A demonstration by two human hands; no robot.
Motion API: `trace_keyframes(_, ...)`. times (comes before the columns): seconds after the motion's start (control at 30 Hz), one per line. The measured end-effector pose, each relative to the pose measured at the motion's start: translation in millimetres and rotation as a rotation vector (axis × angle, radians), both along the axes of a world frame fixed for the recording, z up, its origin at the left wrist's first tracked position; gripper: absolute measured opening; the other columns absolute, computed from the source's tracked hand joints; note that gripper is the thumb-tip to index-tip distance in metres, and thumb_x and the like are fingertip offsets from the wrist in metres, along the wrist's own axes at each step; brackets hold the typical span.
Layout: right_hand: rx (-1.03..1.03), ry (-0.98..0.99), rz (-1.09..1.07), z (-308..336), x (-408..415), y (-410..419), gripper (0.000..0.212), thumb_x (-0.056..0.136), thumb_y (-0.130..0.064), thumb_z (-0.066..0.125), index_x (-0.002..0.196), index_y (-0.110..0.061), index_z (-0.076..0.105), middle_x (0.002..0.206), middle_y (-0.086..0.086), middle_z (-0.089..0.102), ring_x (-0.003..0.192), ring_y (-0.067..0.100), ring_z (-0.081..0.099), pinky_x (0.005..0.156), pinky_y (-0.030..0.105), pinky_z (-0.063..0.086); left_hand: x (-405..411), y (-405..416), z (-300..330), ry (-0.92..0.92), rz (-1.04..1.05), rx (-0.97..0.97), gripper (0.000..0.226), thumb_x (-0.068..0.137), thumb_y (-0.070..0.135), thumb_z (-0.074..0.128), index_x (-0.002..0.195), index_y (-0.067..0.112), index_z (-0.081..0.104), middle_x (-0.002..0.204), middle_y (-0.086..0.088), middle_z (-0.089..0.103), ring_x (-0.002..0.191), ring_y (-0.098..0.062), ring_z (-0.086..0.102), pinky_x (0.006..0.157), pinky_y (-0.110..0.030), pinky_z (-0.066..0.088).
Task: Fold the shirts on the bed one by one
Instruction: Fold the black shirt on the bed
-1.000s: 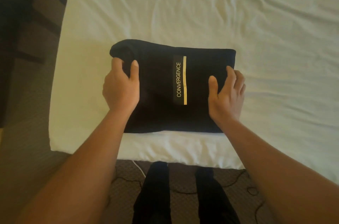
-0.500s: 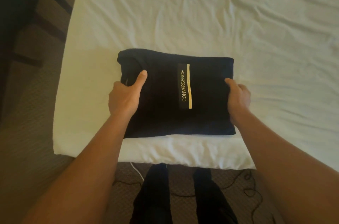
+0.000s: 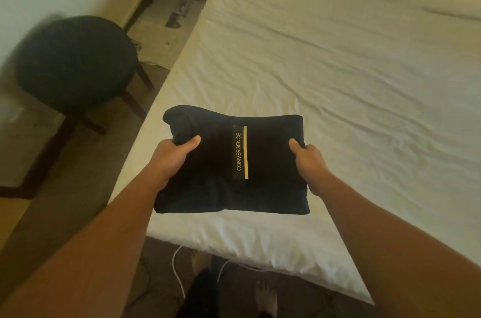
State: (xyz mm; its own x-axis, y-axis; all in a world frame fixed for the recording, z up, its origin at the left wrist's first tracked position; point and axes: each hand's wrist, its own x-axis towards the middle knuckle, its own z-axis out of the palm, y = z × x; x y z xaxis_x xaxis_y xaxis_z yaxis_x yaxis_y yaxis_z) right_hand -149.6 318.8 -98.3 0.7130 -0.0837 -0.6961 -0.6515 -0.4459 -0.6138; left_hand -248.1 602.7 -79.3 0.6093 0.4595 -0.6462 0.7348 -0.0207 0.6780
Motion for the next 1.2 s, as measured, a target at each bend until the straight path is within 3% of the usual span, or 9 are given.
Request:
trace_keyframes(0.13, 0.094, -0.091, 0.141, 73, 4, -8, 0.049, 0.098, -0.054, 0.053, 0.124, -0.012, 0.054, 0.113, 0.007, 0.067, 0.098, 0.026, 0.066, 0.082, 0.041, 0.054, -23, -15, 69, -0.104, 0.103, 0.013, 0.066, 0.093, 0.051, 0.067, 0.143, 0.01, 0.053, 0.135, -0.007, 0.06, 0.127, -0.031, 0.055, 0.107, -0.046, 0.043)
trace_keyframes(0.27, 0.176, -0.138, 0.222, 139, -2, -7, 0.051, 0.086, -0.044, 0.071, 0.125, -0.013, 0.056, 0.111, 0.008, 0.07, 0.096, 0.029, 0.07, 0.087, 0.046, 0.058, -49, -28, 137, -0.175, 0.22, -0.006, 0.073, 0.087, 0.054, 0.072, 0.144, 0.013, 0.052, 0.136, -0.001, 0.061, 0.128, -0.028, 0.055, 0.11, -0.046, 0.043)
trace_keyframes(0.47, 0.209, -0.221, 0.374, 211, -20, 23, 0.044, 0.088, -0.034, 0.071, 0.123, -0.012, 0.059, 0.108, 0.008, 0.07, 0.094, 0.028, 0.07, 0.084, 0.044, 0.058, -102, 23, 163, -0.228, 0.367, 0.004, 0.124, 0.036, 0.089, 0.081, 0.141, 0.027, 0.055, 0.135, 0.002, 0.064, 0.121, -0.028, 0.062, 0.104, -0.054, 0.047)
trace_keyframes(0.53, 0.221, -0.235, 0.431, 227, -26, 40, 0.044, 0.088, -0.037, 0.071, 0.123, -0.012, 0.06, 0.108, 0.008, 0.071, 0.095, 0.03, 0.07, 0.09, 0.049, 0.057, -123, 15, 211, -0.233, 0.406, 0.042, 0.115, 0.044, 0.087, 0.08, 0.137, 0.022, 0.059, 0.128, -0.001, 0.066, 0.117, -0.031, 0.062, 0.104, -0.055, 0.047)
trace_keyframes(0.63, 0.242, -0.243, 0.52, 249, -39, 72, 0.045, 0.09, -0.04, 0.069, 0.125, -0.013, 0.06, 0.111, 0.007, 0.071, 0.098, 0.03, 0.07, 0.094, 0.052, 0.056, -153, 14, 258, -0.269, 0.465, 0.112, 0.072, 0.075, 0.065, 0.078, 0.126, 0.015, 0.065, 0.114, -0.004, 0.07, 0.109, -0.031, 0.063, 0.106, -0.051, 0.046)
trace_keyframes(0.8, 0.302, -0.285, 0.649, 272, -74, 137, 0.047, 0.091, -0.04, 0.069, 0.128, -0.013, 0.059, 0.114, 0.008, 0.07, 0.101, 0.031, 0.069, 0.096, 0.053, 0.055, -212, 48, 279, -0.277, 0.564, 0.231, 0.059, 0.087, 0.061, 0.068, 0.124, 0.016, 0.06, 0.114, -0.003, 0.064, 0.111, -0.028, 0.059, 0.104, -0.044, 0.044)
trace_keyframes(1.0, 0.365, -0.339, 0.794, 291, -129, 221, 0.04, 0.092, -0.038, 0.067, 0.122, -0.014, 0.061, 0.11, 0.006, 0.07, 0.1, 0.027, 0.068, 0.096, 0.049, 0.054, -290, 96, 290, -0.33, 0.74, 0.23, 0.091, 0.08, 0.066, 0.072, 0.149, 0.013, 0.045, 0.147, -0.005, 0.052, 0.133, -0.035, 0.05, 0.114, -0.053, 0.038)
trace_keyframes(1.13, 0.391, -0.377, 0.885, 297, -171, 288, 0.025, 0.094, -0.034, 0.066, 0.107, -0.013, 0.061, 0.097, 0.002, 0.065, 0.086, 0.015, 0.061, 0.07, 0.031, 0.047, -346, 147, 289, -0.353, 0.795, 0.196, 0.114, 0.057, 0.083, 0.073, 0.151, 0.024, 0.043, 0.151, -0.002, 0.05, 0.135, -0.034, 0.049, 0.113, -0.056, 0.039)
trace_keyframes(1.2, 0.409, -0.383, 0.913, 298, -195, 331, 0.024, 0.094, -0.03, 0.068, 0.105, -0.009, 0.064, 0.098, 0.005, 0.068, 0.085, 0.017, 0.063, 0.065, 0.029, 0.046, -375, 181, 293, -0.357, 0.819, 0.206, 0.103, 0.065, 0.079, 0.071, 0.148, 0.025, 0.046, 0.147, -0.003, 0.054, 0.132, -0.034, 0.052, 0.113, -0.056, 0.04)
